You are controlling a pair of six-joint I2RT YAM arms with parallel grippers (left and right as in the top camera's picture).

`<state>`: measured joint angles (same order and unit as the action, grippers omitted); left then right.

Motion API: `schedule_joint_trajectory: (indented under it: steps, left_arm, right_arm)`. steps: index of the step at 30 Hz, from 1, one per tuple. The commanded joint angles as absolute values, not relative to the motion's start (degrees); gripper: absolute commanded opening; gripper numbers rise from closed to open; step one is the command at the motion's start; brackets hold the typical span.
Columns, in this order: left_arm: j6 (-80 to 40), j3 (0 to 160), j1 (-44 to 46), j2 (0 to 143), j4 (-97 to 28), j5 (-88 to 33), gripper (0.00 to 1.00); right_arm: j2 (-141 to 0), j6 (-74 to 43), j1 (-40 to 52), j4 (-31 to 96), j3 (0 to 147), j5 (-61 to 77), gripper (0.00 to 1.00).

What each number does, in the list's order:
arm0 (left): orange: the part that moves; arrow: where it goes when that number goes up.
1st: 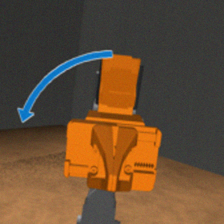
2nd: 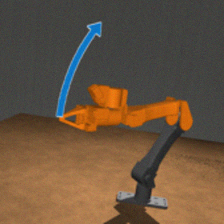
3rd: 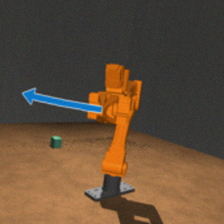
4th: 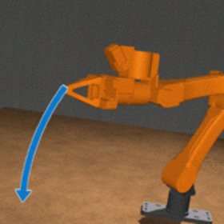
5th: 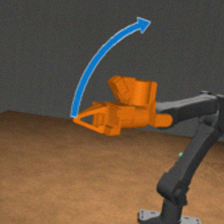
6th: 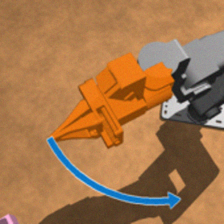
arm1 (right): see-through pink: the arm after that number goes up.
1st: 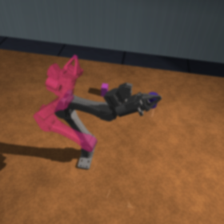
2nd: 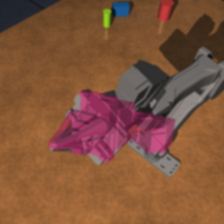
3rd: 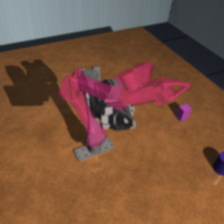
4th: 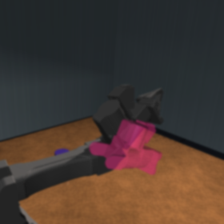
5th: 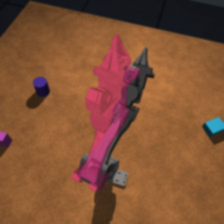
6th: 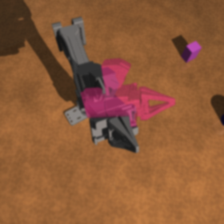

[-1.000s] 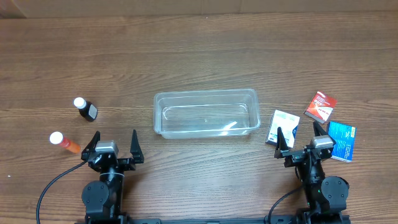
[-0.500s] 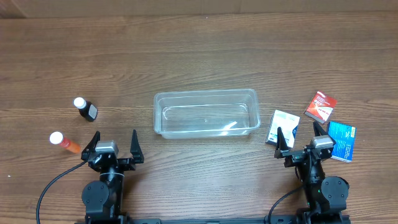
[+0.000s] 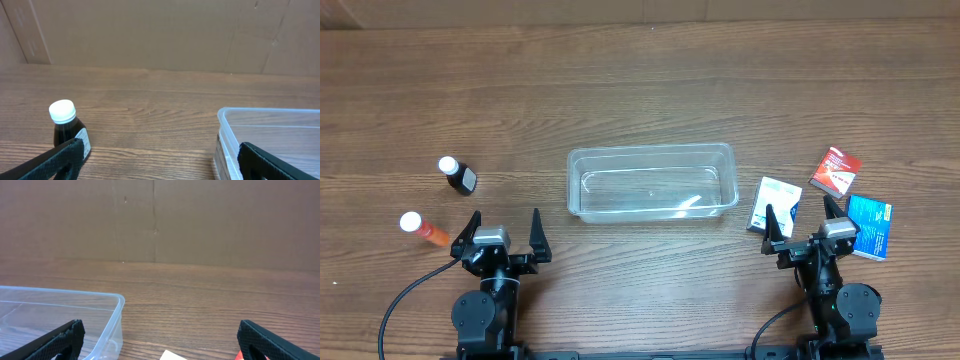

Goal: Pack container

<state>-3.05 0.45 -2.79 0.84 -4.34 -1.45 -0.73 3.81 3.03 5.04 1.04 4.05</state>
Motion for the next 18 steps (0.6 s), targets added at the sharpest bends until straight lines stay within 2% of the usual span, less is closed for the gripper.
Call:
schedule_joint_trajectory:
  steps: [1, 18]
  left_arm:
    - [-3.86, 0.30, -3.27, 0.27, -4.43, -1.08, 1.00]
    - [-3.20, 0.27, -3.31, 0.27, -4.12, 0.64, 1.00]
  right_arm:
    - [-0.16, 3.90, 2.98, 4.56, 0.47, 3.97, 1.00]
    - [-0.16, 3.90, 2.98, 4.54, 0.47, 4.14, 1.00]
